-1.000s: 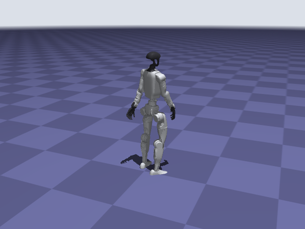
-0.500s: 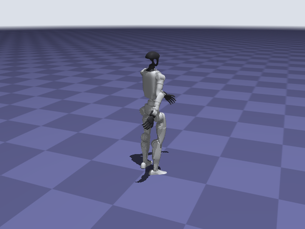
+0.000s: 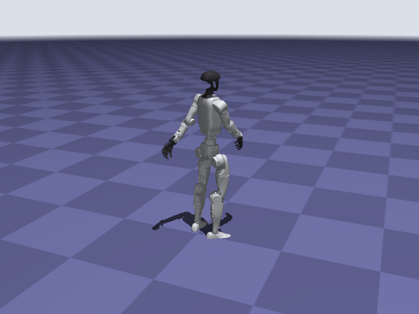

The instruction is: In place motions

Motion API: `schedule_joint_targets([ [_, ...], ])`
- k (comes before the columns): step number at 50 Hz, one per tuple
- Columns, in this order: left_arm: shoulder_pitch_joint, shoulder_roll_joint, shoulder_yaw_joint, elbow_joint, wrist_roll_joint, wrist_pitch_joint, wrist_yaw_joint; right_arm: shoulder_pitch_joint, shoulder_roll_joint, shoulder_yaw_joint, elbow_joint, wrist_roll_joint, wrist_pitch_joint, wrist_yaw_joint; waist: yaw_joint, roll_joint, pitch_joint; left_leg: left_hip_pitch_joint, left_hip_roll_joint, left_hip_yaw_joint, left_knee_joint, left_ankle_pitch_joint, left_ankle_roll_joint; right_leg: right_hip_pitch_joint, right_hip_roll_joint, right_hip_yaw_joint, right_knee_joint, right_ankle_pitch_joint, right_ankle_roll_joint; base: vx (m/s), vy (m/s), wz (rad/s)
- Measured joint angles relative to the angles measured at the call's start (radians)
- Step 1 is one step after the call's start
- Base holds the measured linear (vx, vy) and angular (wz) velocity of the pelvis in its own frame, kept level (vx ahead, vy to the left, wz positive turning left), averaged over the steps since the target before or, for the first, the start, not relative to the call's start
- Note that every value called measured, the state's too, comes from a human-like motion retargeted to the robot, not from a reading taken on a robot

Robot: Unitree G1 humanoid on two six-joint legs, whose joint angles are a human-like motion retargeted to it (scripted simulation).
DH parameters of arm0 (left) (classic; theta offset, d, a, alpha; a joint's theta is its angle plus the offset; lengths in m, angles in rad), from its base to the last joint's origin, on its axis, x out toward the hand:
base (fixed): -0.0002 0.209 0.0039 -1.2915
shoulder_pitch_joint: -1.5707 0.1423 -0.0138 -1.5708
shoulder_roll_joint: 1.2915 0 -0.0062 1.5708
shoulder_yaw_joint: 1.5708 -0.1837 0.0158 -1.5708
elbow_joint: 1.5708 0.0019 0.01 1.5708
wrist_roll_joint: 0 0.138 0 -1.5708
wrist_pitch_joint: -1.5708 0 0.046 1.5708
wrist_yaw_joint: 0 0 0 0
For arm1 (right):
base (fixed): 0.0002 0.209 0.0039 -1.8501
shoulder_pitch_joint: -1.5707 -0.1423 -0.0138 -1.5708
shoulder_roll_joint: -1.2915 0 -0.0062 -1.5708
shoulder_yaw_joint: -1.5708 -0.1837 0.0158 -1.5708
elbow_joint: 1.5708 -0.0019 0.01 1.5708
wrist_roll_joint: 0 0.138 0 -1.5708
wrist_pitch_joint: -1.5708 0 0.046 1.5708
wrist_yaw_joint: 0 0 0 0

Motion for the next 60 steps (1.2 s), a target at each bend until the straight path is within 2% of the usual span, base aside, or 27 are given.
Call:
schedule_joint_targets([
  [4, -0.163, -0.011, -0.029, 0.000, -0.127, 0.004, 0.136, 0.141, -0.062, -0.067, 0.118, -0.089, 0.078, -0.034, 0.000, -0.008, -0.020, -0.021, -0.009, -0.025, 0.000, 0.005, 0.003, 0.004, -0.006, -0.029, -0.006, -0.008, 0.002, 0.05, 0.00, 0.34],
  [7, -0.363, -0.035, -0.045, 0.000, -0.172, -0.020, 0.215, 0.263, -0.134, -0.153, 0.286, -0.073, 0.130, -0.154, 0.007, -0.016, -0.030, -0.033, -0.019, -0.048, 0.003, 0.008, 0.007, 0.019, -0.010, -0.057, -0.015, -0.015, -0.001, 0.04, 0.05, 0.42],
  [10, -0.608, -0.053, -0.113, 0.000, -0.190, -0.054, 0.188, 0.391, -0.225, -0.289, 0.437, 0.015, 0.210, -0.302, 0.003, -0.029, -0.016, -0.042, -0.029, -0.086, 0.011, 0.011, 0.013, 0.045, -0.018, -0.097, -0.023, -0.023, 0.003, -0.04, 0.01, 0.63],
  [13, -0.821, -0.080, -0.185, -0.037, -0.170, -0.092, 0.114, 0.525, -0.304, -0.446, 0.527, 0.125, 0.271, -0.386, 0.001, -0.048, -0.006, -0.052, -0.040, -0.113, 0.019, 0.013, 0.017, 0.065, -0.024, -0.128, -0.031, -0.030, 0.004, -0.03, -0.02, 0.49],
  [17, -1.022, -0.104, -0.264, -0.173, -0.140, -0.137, 0.055, 0.709, -0.393, -0.593, 0.535, 0.233, 0.327, -0.394, -0.012, -0.062, -0.009, -0.066, -0.044, -0.117, 0.024, 0.012, 0.015, 0.063, -0.030, -0.134, -0.037, -0.032, 0.000, -0.01, -0.01, 0.06],
  [23, -1.186, -0.115, -0.279, -0.371, -0.082, -0.232, 0.130, 0.864, -0.488, -0.670, 0.535, 0.264, 0.369, -0.404, -0.026, -0.041, -0.004, -0.069, -0.035, -0.093, 0.025, 0.006, 0.011, 0.043, -0.029, -0.113, -0.031, -0.027, -0.008, -0.04, 0.03, -0.20],
  [28, -1.117, -0.117, -0.261, -0.442, -0.165, -0.339, 0.094, 0.840, -0.467, -0.635, 0.535, 0.282, 0.377, -0.460, -0.015, -0.023, -0.010, -0.071, -0.035, -0.087, 0.023, 0.004, 0.011, 0.036, -0.028, -0.107, -0.029, -0.026, -0.010, 0.01, 0.01, 0.00],
  [30, -1.046, -0.123, -0.265, -0.425, -0.195, -0.348, 0.063, 0.796, -0.438, -0.598, 0.535, 0.286, 0.377, -0.442, 0.000, -0.016, -0.017, -0.071, -0.035, -0.088, 0.021, 0.003, 0.012, 0.035, -0.028, -0.109, -0.030, -0.026, -0.010, 0.04, 0.05, 0.03],
  [33, -0.905, -0.115, -0.260, -0.347, -0.179, -0.299, 0.069, 0.683, -0.373, -0.495, 0.535, 0.270, 0.382, -0.408, 0.022, -0.006, -0.026, -0.065, -0.036, -0.088, 0.017, 0.003, 0.013, 0.037, -0.025, -0.109, -0.030, -0.027, -0.008, 0.02, 0.01, 0.00],
  [37, -0.705, -0.078, -0.214, -0.126, -0.064, -0.213, 0.246, 0.487, -0.267, -0.335, 0.490, 0.189, 0.333, -0.326, 0.056, 0.006, -0.029, -0.038, -0.035, -0.069, 0.006, 0.000, 0.012, 0.038, -0.019, -0.089, -0.025, -0.024, -0.008, 0.05, 0.03, -0.24],
  [38, -0.663, -0.063, -0.193, -0.052, -0.023, -0.184, 0.284, 0.438, -0.242, -0.301, 0.449, 0.164, 0.320, -0.281, 0.065, 0.011, -0.029, -0.033, -0.033, -0.060, 0.004, -0.001, 0.011, 0.034, -0.017, -0.080, -0.023, -0.022, -0.007, 0.01, 0.01, -0.40],
  [40, -0.535, -0.036, -0.160, 0.000, 0.052, -0.078, 0.300, 0.343, -0.188, -0.241, 0.359, 0.124, 0.285, -0.193, 0.073, 0.017, -0.027, -0.024, -0.030, -0.045, -0.002, -0.004, 0.008, 0.026, -0.014, -0.063, -0.018, -0.020, -0.006, 0.00, -0.01, -0.37],
  [42, -0.361, -0.016, -0.160, 0.000, 0.097, 0.014, 0.213, 0.250, -0.128, -0.183, 0.261, 0.108, 0.235, -0.112, 0.058, 0.023, -0.023, -0.017, -0.027, -0.035, -0.006, -0.005, 0.005, 0.019, -0.012, -0.053, -0.014, -0.018, -0.005, 0.00, -0.03, -0.25],
  [45, -0.140, 0.003, -0.165, 0.000, 0.120, 0.048, 0.047, 0.132, -0.049, -0.117, 0.135, 0.129, 0.181, -0.011, 0.029, 0.033, -0.022, -0.012, -0.020, -0.023, -0.009, -0.007, 0.001, 0.010, -0.006, -0.038, -0.010, -0.015, -0.004, -0.01, -0.01, -0.21],
  [50, 0.038, -0.017, -0.023, 0.000, 0.138, 0.024, 0.059, 0.018, 0.002, -0.058, -0.059, 0.187, 0.123, 0.071, 0.017, 0.048, -0.014, -0.016, -0.009, -0.013, -0.010, -0.007, -0.004, -0.004, 0.000, -0.024, -0.006, -0.011, -0.001, -0.04, 0.02, -0.10],
  [55, -0.016, -0.021, 0.022, 0.000, -0.006, 0.042, 0.089, 0.060, -0.039, -0.017, -0.200, 0.139, 0.027, 0.078, 0.019, 0.024, -0.015, -0.024, -0.014, -0.027, -0.008, -0.003, -0.003, -0.001, -0.006, -0.036, -0.008, -0.011, 0.000, 0.01, -0.03, 0.11],
  [60, -0.280, -0.040, -0.027, 0.000, -0.311, -0.127, 0.294, 0.243, -0.132, -0.030, -0.188, 0.008, -0.002, 0.012, 0.026, -0.006, -0.030, -0.042, -0.022, -0.048, 0.000, 0.002, 0.000, 0.008, -0.015, -0.064, -0.015, -0.013, -0.001, 0.01, -0.02, 0.23],
])
